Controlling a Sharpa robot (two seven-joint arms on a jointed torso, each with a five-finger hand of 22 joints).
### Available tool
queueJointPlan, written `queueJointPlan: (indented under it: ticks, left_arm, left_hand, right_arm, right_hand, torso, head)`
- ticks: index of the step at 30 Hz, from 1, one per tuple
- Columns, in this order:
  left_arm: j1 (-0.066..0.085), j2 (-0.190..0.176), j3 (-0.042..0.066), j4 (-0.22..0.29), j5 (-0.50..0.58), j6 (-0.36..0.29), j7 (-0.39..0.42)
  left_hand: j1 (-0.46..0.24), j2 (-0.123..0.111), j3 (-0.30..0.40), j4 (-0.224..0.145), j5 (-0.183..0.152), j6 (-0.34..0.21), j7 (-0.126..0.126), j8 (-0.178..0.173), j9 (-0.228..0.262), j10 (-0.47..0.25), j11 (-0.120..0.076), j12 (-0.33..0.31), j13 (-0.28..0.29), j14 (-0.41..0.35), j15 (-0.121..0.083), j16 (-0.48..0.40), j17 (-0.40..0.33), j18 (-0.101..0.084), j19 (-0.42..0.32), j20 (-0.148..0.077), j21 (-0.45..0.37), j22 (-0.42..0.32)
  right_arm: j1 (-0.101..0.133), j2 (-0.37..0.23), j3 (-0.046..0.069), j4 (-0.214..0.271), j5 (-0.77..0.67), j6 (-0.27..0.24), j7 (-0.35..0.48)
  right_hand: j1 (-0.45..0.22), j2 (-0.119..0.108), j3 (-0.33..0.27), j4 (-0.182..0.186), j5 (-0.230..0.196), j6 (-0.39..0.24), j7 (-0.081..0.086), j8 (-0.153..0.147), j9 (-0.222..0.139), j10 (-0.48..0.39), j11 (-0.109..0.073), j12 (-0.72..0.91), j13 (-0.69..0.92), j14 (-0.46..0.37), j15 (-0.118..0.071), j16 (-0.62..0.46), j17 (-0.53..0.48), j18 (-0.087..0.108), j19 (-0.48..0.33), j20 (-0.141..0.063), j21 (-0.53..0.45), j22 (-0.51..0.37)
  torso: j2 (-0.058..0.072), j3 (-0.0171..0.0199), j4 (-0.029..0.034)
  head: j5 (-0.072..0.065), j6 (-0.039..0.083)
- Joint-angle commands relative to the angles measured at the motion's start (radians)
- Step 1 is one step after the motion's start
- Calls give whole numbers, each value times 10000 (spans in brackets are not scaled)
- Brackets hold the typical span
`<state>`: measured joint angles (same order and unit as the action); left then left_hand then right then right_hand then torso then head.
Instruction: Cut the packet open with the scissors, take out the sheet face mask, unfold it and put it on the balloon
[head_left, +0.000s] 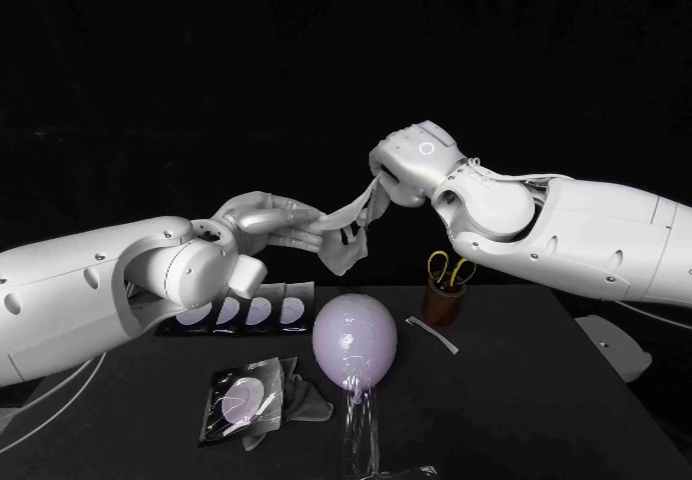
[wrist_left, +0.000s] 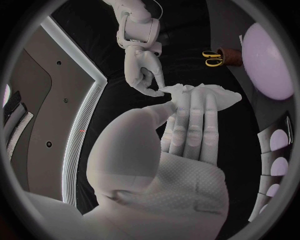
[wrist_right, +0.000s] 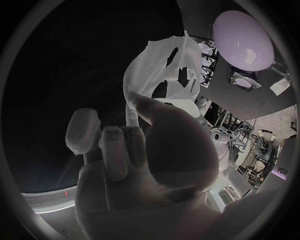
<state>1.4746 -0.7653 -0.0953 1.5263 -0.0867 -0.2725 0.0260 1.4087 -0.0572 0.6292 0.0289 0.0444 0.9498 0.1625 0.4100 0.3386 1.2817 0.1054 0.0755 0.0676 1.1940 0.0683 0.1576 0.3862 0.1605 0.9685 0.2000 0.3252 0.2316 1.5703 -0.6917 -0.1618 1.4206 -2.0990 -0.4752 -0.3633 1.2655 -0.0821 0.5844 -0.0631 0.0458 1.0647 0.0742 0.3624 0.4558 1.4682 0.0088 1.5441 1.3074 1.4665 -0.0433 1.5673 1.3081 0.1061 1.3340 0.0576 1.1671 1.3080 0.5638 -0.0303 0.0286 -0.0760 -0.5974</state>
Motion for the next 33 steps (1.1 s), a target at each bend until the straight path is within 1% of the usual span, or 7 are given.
queueJointPlan:
  ticks: [1,9,13,18,24,28,33]
  left_arm:
    - [-25,-129,-42,513,675,188,-74]
    - [-483,-175,-145,1465,1257,415,211]
    - [-890,-16,-160,1785,1518,443,335]
    - [-1400,312,-164,2041,1799,451,432]
    - [-1911,819,-142,2205,2095,498,573]
    - [-2139,1165,-130,2257,2251,518,674]
    - [-2304,1459,-121,2326,2384,454,790]
  left_hand:
    - [4,84,45,-27,47,76,19,27,1135,82,-28,-17,11,59,-31,41,12,84,26,-38,64,14]
    - [-39,83,59,-1,47,87,13,21,1142,97,-33,-15,10,76,-34,50,18,89,20,-37,103,42]
    - [-53,84,64,9,48,89,12,19,1144,100,-33,-16,10,79,-34,52,19,90,19,-36,114,50]
    - [-63,89,72,18,48,88,11,15,1145,101,-34,-17,9,80,-34,52,19,92,16,-35,123,57]
    - [-71,90,77,23,48,87,11,12,1146,101,-34,-18,8,80,-34,51,20,93,15,-34,130,61]
    - [-80,93,82,30,47,85,11,9,1146,101,-34,-20,8,80,-33,51,20,93,12,-32,135,65]
    - [-88,95,87,37,47,83,11,6,1147,100,-33,-21,7,79,-33,51,20,93,10,-31,140,69]
  right_arm:
    - [-109,-241,-22,298,193,-693,431]
    - [-402,-982,-87,1043,372,-1094,786]
    - [-463,-1301,-142,1357,416,-1122,911]
    - [-509,-1693,-188,1711,436,-1027,1052]
    - [-526,-2120,-207,2034,419,-870,1119]
    - [-528,-2363,-212,2176,389,-748,1136]
    - [-526,-2603,-215,2307,354,-505,1178]
  right_hand:
    - [-3,-77,25,49,28,79,-24,51,12,910,-74,28,2426,1043,-46,35,2627,-149,69,9,-52,93]
    - [-17,-97,43,78,28,85,-37,61,12,914,-85,34,2431,1043,-54,35,2627,-145,62,6,-76,83]
    - [-20,-101,47,83,28,86,-39,63,12,913,-87,32,2429,1043,-56,35,2627,-144,59,5,-83,79]
    - [-29,-117,59,107,28,89,-49,69,12,911,-93,25,2424,1043,-61,35,2627,-141,51,3,-104,69]
    - [-34,-131,67,121,28,90,-56,73,12,907,-98,17,2417,1043,-65,35,2627,-137,42,2,-124,59]
    - [-34,-131,67,121,28,90,-56,73,12,907,-98,17,2417,1043,-65,35,2627,-137,42,2,-124,59]
    - [-38,-154,79,142,28,96,-68,82,12,908,-107,17,2418,1043,-70,35,2627,-133,32,0,-151,47]
  torso:
    - [-52,32,24]
    - [-231,106,34]
    - [-324,141,0]
    - [-419,169,22]
    - [-511,190,35]
    - [-539,196,47]
    - [-618,239,36]
  head:
    - [-21,32]
    - [-194,29]
    - [-239,20]
    - [-368,17]
    - [-412,55]
    - [-456,123]
    - [-460,88]
